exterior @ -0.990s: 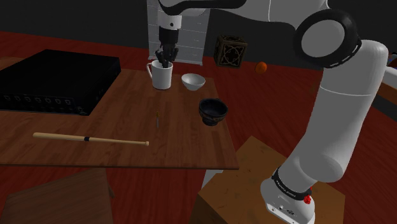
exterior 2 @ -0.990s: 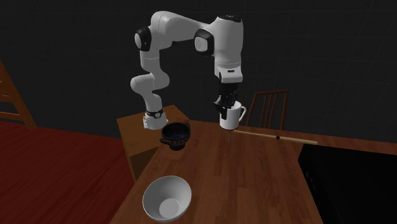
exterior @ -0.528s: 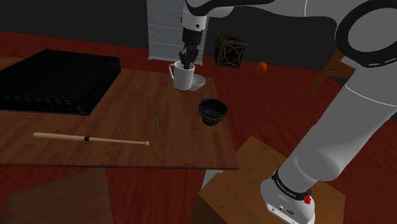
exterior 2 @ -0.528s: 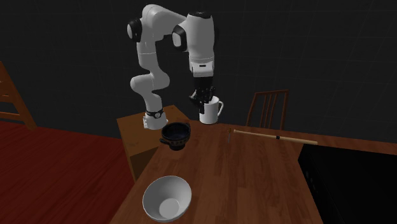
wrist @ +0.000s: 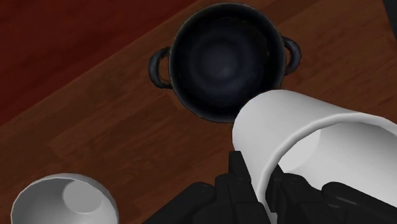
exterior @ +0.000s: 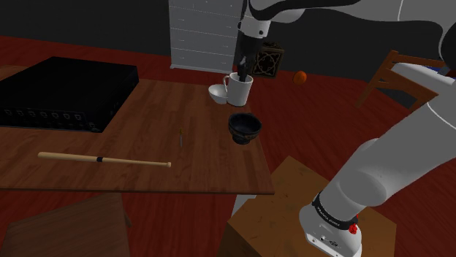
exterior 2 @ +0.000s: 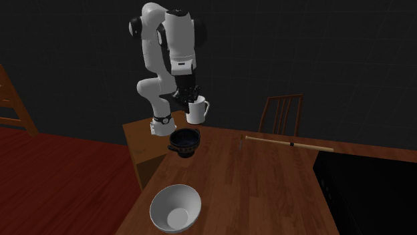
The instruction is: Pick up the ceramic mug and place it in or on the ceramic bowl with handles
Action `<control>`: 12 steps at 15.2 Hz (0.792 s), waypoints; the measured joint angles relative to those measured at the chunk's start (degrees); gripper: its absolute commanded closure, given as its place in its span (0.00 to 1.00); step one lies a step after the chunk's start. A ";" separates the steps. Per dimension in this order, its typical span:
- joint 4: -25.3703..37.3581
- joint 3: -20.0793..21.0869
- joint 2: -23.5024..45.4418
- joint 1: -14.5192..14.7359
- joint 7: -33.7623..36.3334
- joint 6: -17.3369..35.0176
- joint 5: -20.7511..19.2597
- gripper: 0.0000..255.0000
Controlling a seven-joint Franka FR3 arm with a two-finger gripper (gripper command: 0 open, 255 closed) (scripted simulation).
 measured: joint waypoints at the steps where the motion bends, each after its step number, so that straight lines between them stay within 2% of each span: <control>1: -1.11 -0.61 -1.40 -0.42 -0.96 -0.35 -0.14 1.00; 4: -4.70 -2.07 -4.30 -1.37 -3.28 0.18 -0.55 1.00; 12: -10.56 -2.31 -4.25 -1.52 -4.04 6.03 -0.52 1.00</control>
